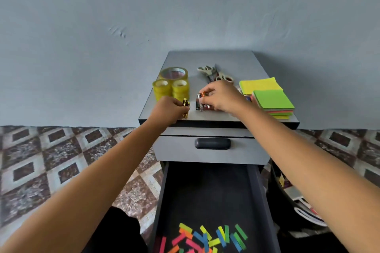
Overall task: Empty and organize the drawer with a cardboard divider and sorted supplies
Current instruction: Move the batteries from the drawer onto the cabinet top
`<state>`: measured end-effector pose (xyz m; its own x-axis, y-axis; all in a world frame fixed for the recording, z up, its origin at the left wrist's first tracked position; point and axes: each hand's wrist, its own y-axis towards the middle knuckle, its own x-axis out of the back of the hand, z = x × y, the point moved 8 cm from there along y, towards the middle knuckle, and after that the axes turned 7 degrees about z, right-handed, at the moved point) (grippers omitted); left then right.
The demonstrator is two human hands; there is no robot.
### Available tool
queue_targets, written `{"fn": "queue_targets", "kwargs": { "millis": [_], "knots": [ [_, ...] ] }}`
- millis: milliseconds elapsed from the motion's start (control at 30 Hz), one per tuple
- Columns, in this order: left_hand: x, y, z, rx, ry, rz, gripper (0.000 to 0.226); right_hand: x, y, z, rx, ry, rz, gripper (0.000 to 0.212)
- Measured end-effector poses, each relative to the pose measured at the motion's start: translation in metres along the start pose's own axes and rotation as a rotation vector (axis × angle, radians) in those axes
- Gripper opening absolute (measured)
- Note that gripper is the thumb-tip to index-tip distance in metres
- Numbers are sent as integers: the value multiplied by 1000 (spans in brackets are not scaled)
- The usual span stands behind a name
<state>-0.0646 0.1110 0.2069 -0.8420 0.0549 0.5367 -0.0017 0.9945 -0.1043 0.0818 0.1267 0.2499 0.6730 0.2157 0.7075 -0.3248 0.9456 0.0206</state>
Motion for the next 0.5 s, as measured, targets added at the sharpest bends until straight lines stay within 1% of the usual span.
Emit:
{"fn": "queue_targets", "kwargs": {
  "millis": [100, 233, 333, 433, 467, 500],
  "knots": [
    [3, 15, 3, 16, 128, -17, 25, -10, 17, -1, -96, -68, 33, 23],
    [6, 23, 2, -3, 245, -68, 25, -19, 30, 0, -172, -138, 63, 32],
    [7, 22, -1, -27, 311, -71, 33, -23, 38, -1, -219, -160, 75, 34],
    [6, 21, -1, -60, 354, -28, 30, -26, 43, -1, -247, -200, 84, 28],
    [6, 19, -2, -69, 367, -20, 30, -26, 44, -1, -251, -216, 82, 24],
    [7, 18, -1, -78, 380, -19, 34, -26, 45, -1, -260, -227, 80, 25]
  ]
}}
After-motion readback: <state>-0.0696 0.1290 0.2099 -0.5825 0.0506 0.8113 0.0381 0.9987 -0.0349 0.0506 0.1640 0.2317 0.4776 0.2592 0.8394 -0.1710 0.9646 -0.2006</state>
